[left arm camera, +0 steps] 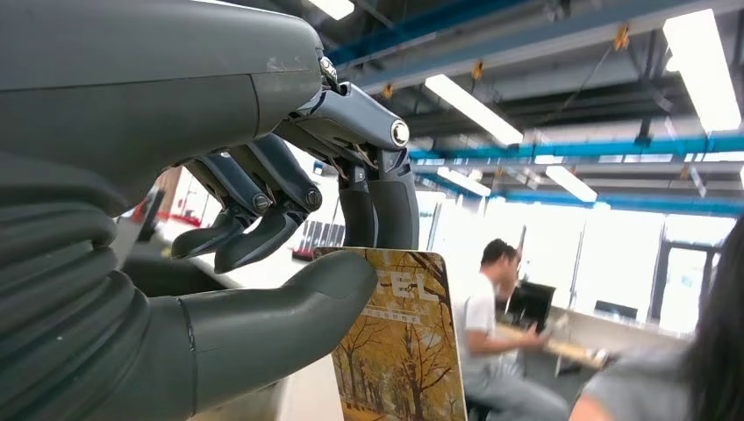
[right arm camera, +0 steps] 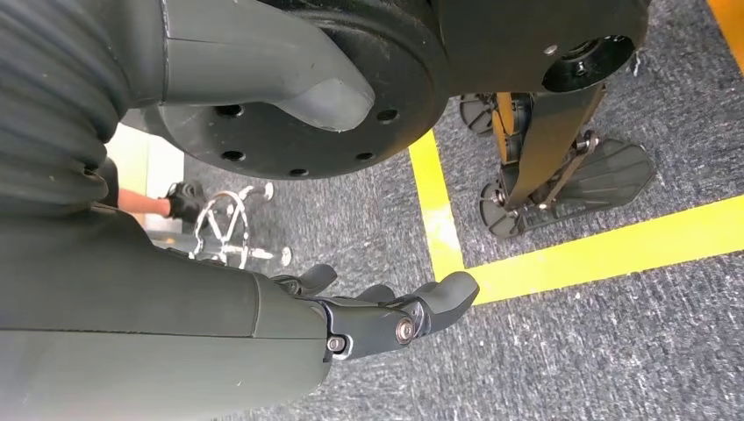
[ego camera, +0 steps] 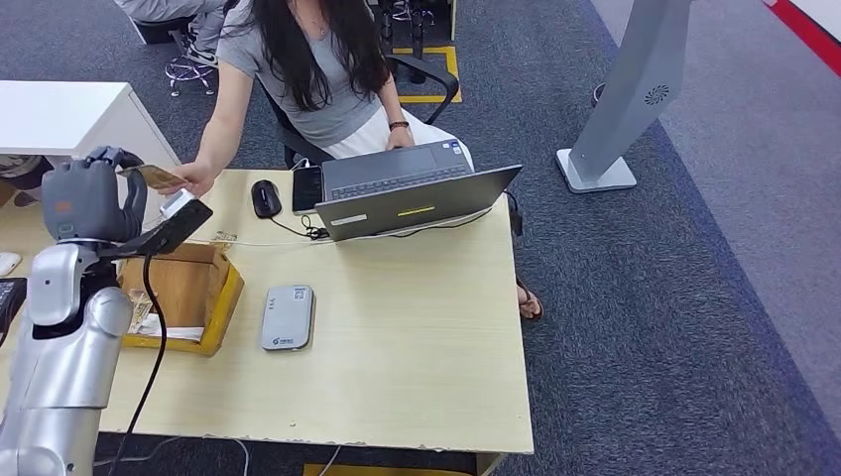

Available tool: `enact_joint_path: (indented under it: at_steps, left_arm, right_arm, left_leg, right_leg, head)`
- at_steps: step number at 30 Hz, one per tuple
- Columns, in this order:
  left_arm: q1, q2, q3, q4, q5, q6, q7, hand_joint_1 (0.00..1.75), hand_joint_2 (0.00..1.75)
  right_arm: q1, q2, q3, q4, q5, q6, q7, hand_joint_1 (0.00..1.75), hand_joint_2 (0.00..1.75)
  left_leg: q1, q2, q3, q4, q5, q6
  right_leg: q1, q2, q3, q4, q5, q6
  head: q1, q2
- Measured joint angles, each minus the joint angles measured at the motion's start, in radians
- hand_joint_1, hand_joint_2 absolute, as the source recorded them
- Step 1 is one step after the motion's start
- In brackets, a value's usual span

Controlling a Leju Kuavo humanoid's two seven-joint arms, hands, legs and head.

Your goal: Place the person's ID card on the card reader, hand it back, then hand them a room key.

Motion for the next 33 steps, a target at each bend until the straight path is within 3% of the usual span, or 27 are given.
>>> enact_joint_path:
  at_steps: [3,7,10,14,27,30,31,33]
  left_arm:
    - [-0.153,-0.015,-0.037,0.077,-0.049,-0.004,0.030,1.75,1.75]
    - [-0.410,-0.062,-0.101,0.273,-0.155,-0.035,0.088,1.75,1.75]
    - [-0.522,-0.091,-0.128,0.386,-0.172,-0.025,0.099,1.75,1.75]
    - [-0.575,-0.111,-0.145,0.474,-0.175,-0.015,0.102,1.75,1.75]
    - [-0.604,-0.119,-0.153,0.577,-0.181,-0.005,0.103,1.75,1.75]
    - [-0.604,-0.119,-0.153,0.591,-0.179,0.003,0.104,0.45,1.75]
    - [-0.604,-0.119,-0.153,0.595,-0.178,0.007,0.104,0.01,1.31]
    - [-0.604,-0.119,-0.153,0.602,-0.178,0.016,0.109,0.00,0.44]
  right_arm:
    - [-0.004,-0.001,0.006,0.000,0.031,0.003,0.010,0.00,1.75]
    - [-0.014,-0.003,0.026,0.000,0.071,0.012,0.032,0.00,1.75]
    - [-0.018,-0.003,0.033,0.000,0.078,0.013,0.037,0.00,1.75]
    - [-0.018,-0.003,0.041,0.000,0.081,0.016,0.038,0.00,1.75]
    - [-0.018,-0.003,0.048,0.000,0.085,0.016,0.037,0.00,1.75]
    - [-0.018,-0.003,0.048,0.000,0.088,0.016,0.035,0.00,1.75]
    - [-0.018,-0.003,0.048,0.000,0.089,0.016,0.034,0.00,1.75]
    - [-0.018,-0.003,0.048,0.000,0.090,0.016,0.034,0.00,1.75]
  left_leg:
    - [0.000,0.000,-0.002,0.001,0.003,0.001]
    - [0.000,0.000,-0.007,0.001,0.006,0.003]
    - [-0.001,0.005,-0.007,0.001,0.006,0.003]
    - [-0.001,0.006,-0.007,0.001,0.006,0.003]
    - [-0.001,0.006,-0.007,0.000,0.006,0.003]
    - [-0.001,0.006,-0.007,0.000,0.006,0.003]
    - [-0.001,0.006,-0.007,0.000,0.006,0.003]
    - [-0.001,0.006,-0.007,0.000,0.006,0.003]
  right_leg:
    - [0.000,0.000,-0.003,0.000,0.002,0.001]
    - [0.000,-0.001,-0.005,0.000,0.006,0.002]
    - [0.000,0.004,-0.007,0.000,0.008,0.001]
    - [0.000,0.006,-0.007,0.000,0.008,0.001]
    - [0.000,0.005,-0.008,0.001,0.008,0.001]
    - [0.000,0.005,-0.008,0.001,0.008,0.001]
    - [0.000,0.005,-0.008,0.001,0.008,0.001]
    - [0.000,0.005,-0.008,0.001,0.008,0.001]
  head:
    - [-0.001,0.000]
    - [0.001,0.000]
    - [0.001,0.000]
    - [0.001,0.000]
    - [0.001,0.000]
    - [0.001,0.000]
    - [0.001,0.000]
    - [0.001,0.000]
